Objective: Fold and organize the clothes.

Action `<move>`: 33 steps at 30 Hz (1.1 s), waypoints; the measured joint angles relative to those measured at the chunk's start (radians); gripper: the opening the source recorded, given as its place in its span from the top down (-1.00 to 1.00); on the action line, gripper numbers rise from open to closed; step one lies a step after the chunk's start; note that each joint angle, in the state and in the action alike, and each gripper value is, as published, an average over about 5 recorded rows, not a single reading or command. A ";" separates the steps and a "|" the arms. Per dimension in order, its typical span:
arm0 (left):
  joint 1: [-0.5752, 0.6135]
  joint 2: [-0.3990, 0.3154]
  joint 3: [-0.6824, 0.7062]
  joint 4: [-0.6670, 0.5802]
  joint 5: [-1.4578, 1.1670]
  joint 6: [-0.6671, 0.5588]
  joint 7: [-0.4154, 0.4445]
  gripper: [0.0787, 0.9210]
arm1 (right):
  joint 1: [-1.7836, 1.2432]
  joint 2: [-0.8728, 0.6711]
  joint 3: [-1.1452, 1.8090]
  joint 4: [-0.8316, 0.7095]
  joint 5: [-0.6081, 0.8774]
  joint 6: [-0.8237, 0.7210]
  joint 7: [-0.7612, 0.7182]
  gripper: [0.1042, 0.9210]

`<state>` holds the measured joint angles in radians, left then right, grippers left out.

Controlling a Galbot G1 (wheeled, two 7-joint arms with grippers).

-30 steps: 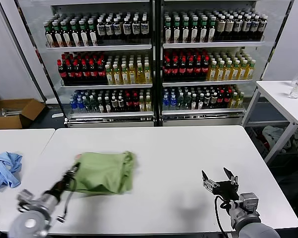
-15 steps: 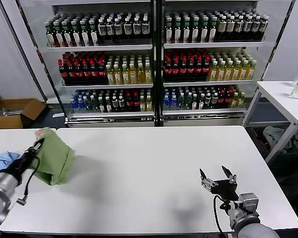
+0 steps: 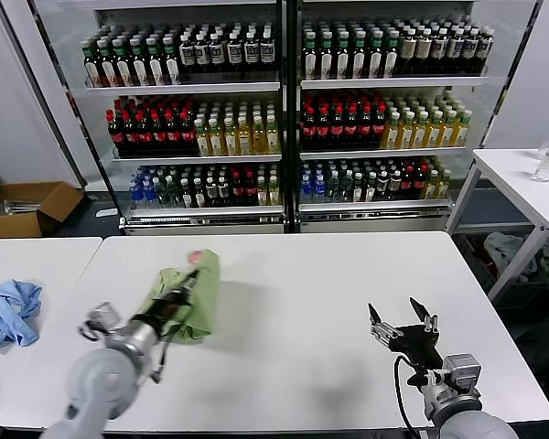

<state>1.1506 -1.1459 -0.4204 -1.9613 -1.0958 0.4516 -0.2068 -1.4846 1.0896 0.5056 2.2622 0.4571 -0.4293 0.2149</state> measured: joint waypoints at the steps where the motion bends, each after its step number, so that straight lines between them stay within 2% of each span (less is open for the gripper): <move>1: -0.010 -0.013 0.026 0.005 0.019 0.000 -0.002 0.94 | 0.001 0.000 0.000 -0.001 0.001 0.002 -0.001 -0.76; 11: -0.100 -0.122 0.238 0.077 0.183 0.002 -0.007 0.94 | 0.016 -0.005 0.003 -0.008 0.012 0.010 -0.003 -0.76; 14: -0.111 -0.143 0.282 0.095 0.217 -0.004 0.003 0.84 | 0.022 -0.008 0.002 -0.013 0.017 0.010 -0.004 -0.76; 20: -0.116 -0.161 0.330 0.096 0.249 -0.044 0.047 0.45 | 0.040 -0.005 -0.011 -0.030 0.022 0.012 -0.004 -0.76; 25: -0.092 -0.157 0.339 0.045 0.227 -0.070 0.071 0.10 | 0.061 0.003 -0.030 -0.051 0.026 0.011 -0.004 -0.76; 33: -0.023 -0.120 0.258 -0.021 0.235 -0.126 0.047 -0.44 | 0.139 0.036 -0.112 -0.118 0.064 -0.011 0.012 -0.76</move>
<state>1.1279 -1.2655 -0.1627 -1.9825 -0.8612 0.3252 -0.1597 -1.3454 1.1254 0.3934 2.1441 0.5215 -0.4400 0.2269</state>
